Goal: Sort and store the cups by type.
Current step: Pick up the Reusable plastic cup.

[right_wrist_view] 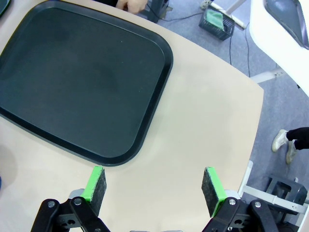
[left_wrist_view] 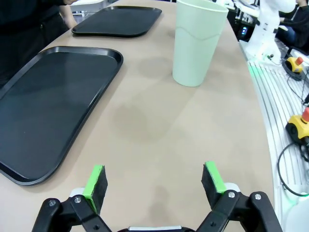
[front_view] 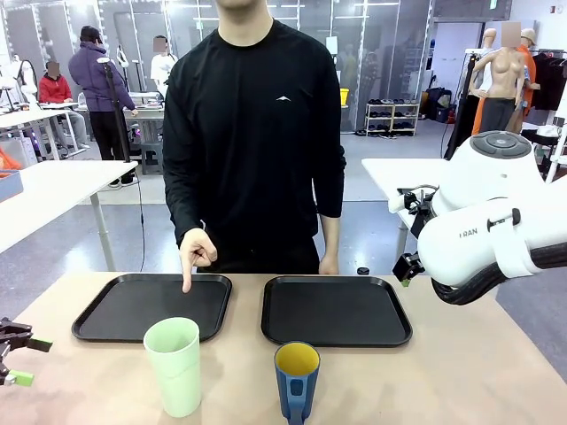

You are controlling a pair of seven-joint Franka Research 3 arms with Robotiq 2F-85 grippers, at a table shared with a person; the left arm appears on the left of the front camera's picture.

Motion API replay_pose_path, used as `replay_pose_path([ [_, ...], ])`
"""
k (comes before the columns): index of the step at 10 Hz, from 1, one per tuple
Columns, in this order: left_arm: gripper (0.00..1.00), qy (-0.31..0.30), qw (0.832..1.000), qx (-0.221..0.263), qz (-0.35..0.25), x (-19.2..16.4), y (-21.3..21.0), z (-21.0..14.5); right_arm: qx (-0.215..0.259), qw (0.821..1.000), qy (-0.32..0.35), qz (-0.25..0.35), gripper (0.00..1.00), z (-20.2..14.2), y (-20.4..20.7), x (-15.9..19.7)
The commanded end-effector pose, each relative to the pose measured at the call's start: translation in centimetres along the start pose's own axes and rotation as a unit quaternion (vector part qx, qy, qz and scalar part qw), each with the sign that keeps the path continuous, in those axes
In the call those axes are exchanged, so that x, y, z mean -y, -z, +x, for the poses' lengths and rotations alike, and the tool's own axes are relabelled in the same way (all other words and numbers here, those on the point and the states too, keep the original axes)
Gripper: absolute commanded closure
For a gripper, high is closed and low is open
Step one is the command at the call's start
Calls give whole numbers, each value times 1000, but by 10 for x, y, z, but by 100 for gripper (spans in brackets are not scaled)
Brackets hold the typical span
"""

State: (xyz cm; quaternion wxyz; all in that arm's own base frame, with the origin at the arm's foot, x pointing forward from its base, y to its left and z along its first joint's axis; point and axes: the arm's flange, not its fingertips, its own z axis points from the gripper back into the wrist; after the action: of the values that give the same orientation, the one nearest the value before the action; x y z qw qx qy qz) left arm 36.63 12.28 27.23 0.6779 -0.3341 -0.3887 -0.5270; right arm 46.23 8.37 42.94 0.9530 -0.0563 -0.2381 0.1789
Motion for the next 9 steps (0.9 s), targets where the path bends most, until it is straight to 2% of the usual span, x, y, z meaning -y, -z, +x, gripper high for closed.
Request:
replay_pose_path([
  [1,0,3,1000,11,0,5,2,2,-1,1000,-3,-7,0,0,0,1],
  [2,0,0,1000,0,0,0,0,0,-1,1000,-3,-7,0,0,0,1],
  [3,0,23,995,91,-44,-2,11,-3,-1,1000,-3,-7,0,0,0,1],
  [5,0,70,982,171,-38,3,27,-7,-1,1000,-3,-7,0,0,0,1],
  [9,0,69,971,222,-63,10,49,-3,-1,1000,-3,-7,0,0,0,1],
])
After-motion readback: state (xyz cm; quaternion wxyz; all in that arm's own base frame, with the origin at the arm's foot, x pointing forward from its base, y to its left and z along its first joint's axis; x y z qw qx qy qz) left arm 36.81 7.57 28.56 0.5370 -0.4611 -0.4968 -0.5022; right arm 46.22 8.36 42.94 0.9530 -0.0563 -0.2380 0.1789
